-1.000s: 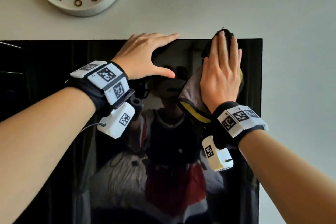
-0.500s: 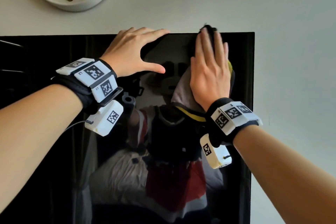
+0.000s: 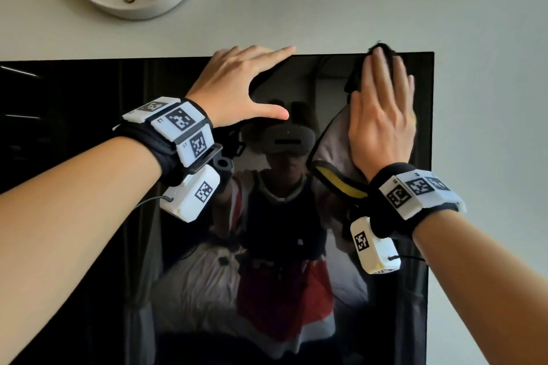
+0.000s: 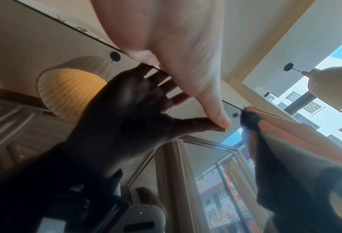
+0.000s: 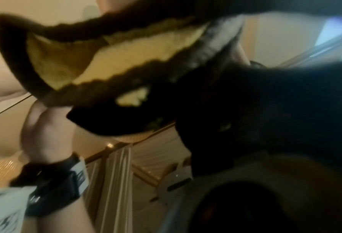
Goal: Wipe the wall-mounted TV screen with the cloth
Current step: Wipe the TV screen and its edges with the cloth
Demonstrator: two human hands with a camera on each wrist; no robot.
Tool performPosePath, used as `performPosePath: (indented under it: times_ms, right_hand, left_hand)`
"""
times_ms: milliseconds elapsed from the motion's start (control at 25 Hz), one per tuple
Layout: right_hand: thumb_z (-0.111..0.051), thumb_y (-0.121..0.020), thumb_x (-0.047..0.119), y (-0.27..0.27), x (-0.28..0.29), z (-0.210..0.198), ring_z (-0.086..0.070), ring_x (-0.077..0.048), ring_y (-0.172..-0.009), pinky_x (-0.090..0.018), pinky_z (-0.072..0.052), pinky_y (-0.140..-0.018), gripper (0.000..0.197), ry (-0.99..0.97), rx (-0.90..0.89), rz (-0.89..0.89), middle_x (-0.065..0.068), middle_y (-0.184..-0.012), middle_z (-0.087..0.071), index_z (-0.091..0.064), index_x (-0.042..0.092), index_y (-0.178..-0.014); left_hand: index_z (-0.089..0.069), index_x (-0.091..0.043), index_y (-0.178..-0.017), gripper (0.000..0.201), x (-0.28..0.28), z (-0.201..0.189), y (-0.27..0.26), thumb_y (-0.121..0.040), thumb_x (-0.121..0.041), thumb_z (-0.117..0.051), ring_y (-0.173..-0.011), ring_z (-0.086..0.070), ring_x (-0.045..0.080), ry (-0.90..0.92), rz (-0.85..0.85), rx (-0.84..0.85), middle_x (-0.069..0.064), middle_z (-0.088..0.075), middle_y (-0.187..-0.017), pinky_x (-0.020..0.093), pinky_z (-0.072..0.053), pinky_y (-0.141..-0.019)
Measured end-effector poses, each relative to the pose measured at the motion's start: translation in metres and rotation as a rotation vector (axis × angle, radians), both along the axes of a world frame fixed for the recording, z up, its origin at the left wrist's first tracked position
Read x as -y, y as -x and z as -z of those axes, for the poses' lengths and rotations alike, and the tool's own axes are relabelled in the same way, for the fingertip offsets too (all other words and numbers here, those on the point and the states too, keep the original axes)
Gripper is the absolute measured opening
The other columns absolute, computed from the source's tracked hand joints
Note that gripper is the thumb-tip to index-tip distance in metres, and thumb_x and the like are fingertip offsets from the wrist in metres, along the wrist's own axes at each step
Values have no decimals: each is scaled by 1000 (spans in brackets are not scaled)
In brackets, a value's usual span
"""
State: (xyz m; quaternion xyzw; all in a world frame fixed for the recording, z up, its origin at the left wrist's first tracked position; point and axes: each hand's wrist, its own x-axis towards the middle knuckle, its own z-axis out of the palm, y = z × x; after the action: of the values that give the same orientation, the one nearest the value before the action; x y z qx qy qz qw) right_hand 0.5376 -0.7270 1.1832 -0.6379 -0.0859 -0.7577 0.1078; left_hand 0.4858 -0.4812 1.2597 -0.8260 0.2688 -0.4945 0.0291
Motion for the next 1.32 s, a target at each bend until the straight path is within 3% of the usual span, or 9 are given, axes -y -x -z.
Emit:
performPosePath:
  times_ms: [120, 280, 400, 560, 720, 880, 1040, 1200, 1320]
  right_hand:
    - [-31, -105, 25, 3, 4, 6, -19, -33, -147, -48, -18, -121, 50, -196, -48, -53, -9, -159, -28, -33, 5, -151]
    - [-35, -105, 24, 4, -4, 21, -23, -34, -146, -48, -18, -121, 48, 18, -21, 2, -10, -157, -32, -37, 5, -149]
    - [-30, -105, 27, 6, 3, 24, -21, -34, -147, -49, -19, -121, 51, -262, -50, -34, -10, -158, -29, -34, 4, -150]
    - [-37, -105, 25, 8, -13, 47, -24, -35, -146, -49, -20, -121, 49, -18, -31, 23, -11, -156, -33, -38, 4, -148]
    - [-32, -105, 28, 11, -13, 51, -23, -35, -146, -51, -22, -120, 50, -292, -63, 11, -11, -156, -32, -37, 5, -149]
    - [-36, -105, 24, 12, -28, 73, -24, -33, -146, -48, -19, -121, 48, 42, -84, 45, -9, -156, -34, -39, 6, -149]
    - [-28, -104, 28, 14, -36, 69, -21, -34, -147, -51, -22, -119, 52, -344, -118, 49, -11, -158, -29, -34, 5, -150]
    - [-35, -103, 24, 16, -70, 88, -23, -34, -146, -49, -18, -121, 49, 26, -110, 59, -10, -156, -33, -38, 5, -149]
    - [-22, -103, 32, 14, -41, 71, -18, -32, -148, -50, -17, -121, 56, -382, -145, 61, -8, -159, -27, -30, 6, -152]
  left_hand:
    - [-30, -34, -154, 94, -3, 4, -5, -73, -76, -55, -127, -47, 23, -21, 15, 77, -3, -49, -144, 36, -26, -108]
    - [-28, -32, -155, 84, -6, 21, -11, -83, -73, -44, -149, -23, 24, -44, 24, 158, 1, -28, -162, 43, -9, -122]
    - [-22, -32, -156, 84, -15, 40, -12, -84, -73, -40, -153, -6, 25, -124, 30, 152, 2, -9, -166, 46, -2, -124]
    - [-17, -32, -157, 104, -28, 57, -6, -72, -86, -40, -153, -4, 27, -254, -33, 158, 3, -4, -167, 51, -4, -123]
    - [-13, -32, -158, 113, -33, 64, -10, -65, -92, -38, -153, -3, 28, -284, -58, 180, 3, -3, -167, 52, -4, -123]
    - [-14, -33, -158, 112, -32, 64, -14, -65, -92, -37, -153, -6, 29, -285, -64, 209, 4, -5, -167, 52, -5, -123]
    - [-18, -31, -157, 112, -31, 65, -15, -65, -91, -37, -152, -11, 31, -291, -43, 236, 6, -10, -166, 55, -8, -122]
    - [-19, -30, -157, 113, -31, 64, -14, -64, -89, -43, -152, -11, 30, -290, -31, 239, 6, -10, -166, 53, -7, -122]
    - [-20, -28, -157, 116, -48, 63, -8, -63, -90, -45, -152, -11, 30, -256, 9, 244, 7, -12, -166, 52, -7, -123]
